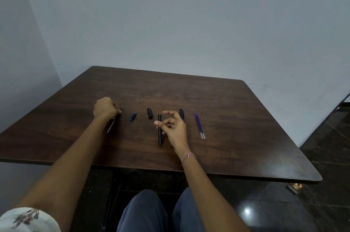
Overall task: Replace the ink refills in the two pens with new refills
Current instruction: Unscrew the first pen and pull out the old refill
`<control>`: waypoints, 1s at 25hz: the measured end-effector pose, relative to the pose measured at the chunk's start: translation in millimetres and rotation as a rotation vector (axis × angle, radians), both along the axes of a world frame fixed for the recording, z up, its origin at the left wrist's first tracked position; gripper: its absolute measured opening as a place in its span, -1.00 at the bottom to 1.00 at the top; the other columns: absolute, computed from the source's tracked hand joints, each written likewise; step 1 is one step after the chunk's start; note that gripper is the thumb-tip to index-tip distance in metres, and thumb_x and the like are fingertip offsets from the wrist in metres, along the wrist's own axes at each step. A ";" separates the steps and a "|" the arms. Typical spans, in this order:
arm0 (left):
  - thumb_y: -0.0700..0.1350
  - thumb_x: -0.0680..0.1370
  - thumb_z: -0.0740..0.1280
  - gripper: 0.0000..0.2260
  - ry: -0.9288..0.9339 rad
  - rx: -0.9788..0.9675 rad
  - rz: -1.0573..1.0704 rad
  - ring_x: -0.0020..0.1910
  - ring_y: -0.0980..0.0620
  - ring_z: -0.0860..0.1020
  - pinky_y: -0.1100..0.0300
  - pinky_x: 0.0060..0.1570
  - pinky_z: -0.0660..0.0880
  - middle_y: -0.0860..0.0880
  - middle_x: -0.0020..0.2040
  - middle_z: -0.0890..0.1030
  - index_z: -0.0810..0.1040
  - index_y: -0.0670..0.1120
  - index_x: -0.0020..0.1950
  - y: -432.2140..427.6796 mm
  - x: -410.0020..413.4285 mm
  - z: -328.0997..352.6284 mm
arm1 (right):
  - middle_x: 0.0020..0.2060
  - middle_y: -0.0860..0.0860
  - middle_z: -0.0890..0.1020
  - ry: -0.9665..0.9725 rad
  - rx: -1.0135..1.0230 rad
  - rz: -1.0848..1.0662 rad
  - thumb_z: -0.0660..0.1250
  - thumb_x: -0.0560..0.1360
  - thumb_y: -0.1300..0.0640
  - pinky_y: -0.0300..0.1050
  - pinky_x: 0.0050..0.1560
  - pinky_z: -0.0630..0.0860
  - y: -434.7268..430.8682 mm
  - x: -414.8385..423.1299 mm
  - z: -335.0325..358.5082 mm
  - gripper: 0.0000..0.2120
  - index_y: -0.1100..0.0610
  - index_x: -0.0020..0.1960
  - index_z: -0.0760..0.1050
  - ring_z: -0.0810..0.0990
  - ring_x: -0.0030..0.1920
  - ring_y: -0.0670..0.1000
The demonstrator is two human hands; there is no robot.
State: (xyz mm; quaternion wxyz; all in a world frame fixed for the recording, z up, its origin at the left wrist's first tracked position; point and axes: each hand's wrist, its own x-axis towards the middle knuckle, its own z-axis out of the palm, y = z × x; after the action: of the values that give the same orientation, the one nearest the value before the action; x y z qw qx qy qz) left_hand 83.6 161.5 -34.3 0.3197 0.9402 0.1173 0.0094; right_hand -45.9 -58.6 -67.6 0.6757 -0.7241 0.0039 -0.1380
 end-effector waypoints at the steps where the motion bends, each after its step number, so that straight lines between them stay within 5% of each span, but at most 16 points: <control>1: -0.15 0.40 0.49 -0.88 0.003 0.014 -0.005 -0.26 -0.03 0.63 0.02 -0.06 0.61 -0.13 -0.26 0.65 0.64 -0.19 -0.16 1.3 1.0 -1.4 | -0.20 0.18 0.66 0.000 -0.002 0.001 0.50 0.39 0.12 -0.19 -0.20 0.59 0.0 0.0 0.2 -0.64 0.02 0.12 0.45 0.65 -0.13 0.04; 6: -0.10 0.41 0.48 -0.82 0.028 0.016 0.022 -0.12 -0.09 0.61 0.00 -0.02 0.59 -0.14 -0.18 0.64 0.64 -0.19 -0.10 2.4 -1.2 -2.6 | -0.18 0.18 0.67 -0.004 -0.005 0.007 0.49 0.39 0.13 -0.25 -0.24 0.57 -0.3 -0.8 0.5 -0.67 0.04 0.11 0.47 0.64 -0.15 -0.01; 11: -0.15 0.49 0.39 -0.85 -0.459 -0.298 0.051 -0.14 0.08 0.56 0.23 -0.08 0.48 -0.04 -0.11 0.62 0.61 -0.16 0.02 -32.8 -45.9 2.7 | -0.23 0.04 0.61 -0.031 0.019 -0.050 0.49 0.39 0.12 -0.28 -0.26 0.56 -0.7 0.0 0.0 -0.70 -0.02 0.05 0.47 0.60 -0.19 -0.06; 14: -0.17 0.49 0.39 -0.88 -0.556 -0.480 -0.054 -0.23 0.15 0.58 0.32 -0.18 0.49 0.03 -0.16 0.62 0.62 -0.11 0.02 -62.0 -71.8 -7.5 | -0.24 -0.05 0.57 -0.061 0.010 -0.081 0.49 0.39 0.13 -0.29 -0.28 0.56 -0.7 -1.0 0.8 -0.71 0.03 0.07 0.49 0.59 -0.20 -0.09; 19: -0.27 0.50 0.37 -0.85 -0.360 -0.825 -0.208 -0.43 0.21 0.57 0.35 -0.32 0.55 -0.04 -0.32 0.63 0.61 -0.30 0.02 -103.1 -81.8 -25.7 | -0.21 0.00 0.61 -0.130 0.046 -0.232 0.43 0.45 0.17 -0.10 -0.16 0.61 -2.7 4.1 -1.9 -0.75 0.02 0.05 0.44 0.63 -0.16 0.00; 25: -0.28 0.48 0.37 -0.85 -0.249 -0.909 -0.372 -0.35 0.18 0.62 0.35 -0.28 0.55 0.06 -0.34 0.67 0.61 -0.31 0.02 -107.3 -88.5 -27.2 | -0.18 -0.03 0.60 -0.161 0.048 -0.288 0.39 0.48 0.21 -0.16 -0.14 0.62 -3.5 5.1 -2.7 -0.76 0.11 0.10 0.43 0.63 -0.13 -0.03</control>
State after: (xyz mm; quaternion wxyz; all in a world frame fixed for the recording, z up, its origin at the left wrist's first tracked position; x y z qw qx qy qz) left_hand -4.9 54.2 -61.5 0.7044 0.7027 -0.0990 0.0123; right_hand -40.8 -62.1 -70.3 0.6641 -0.6863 0.0568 -0.2911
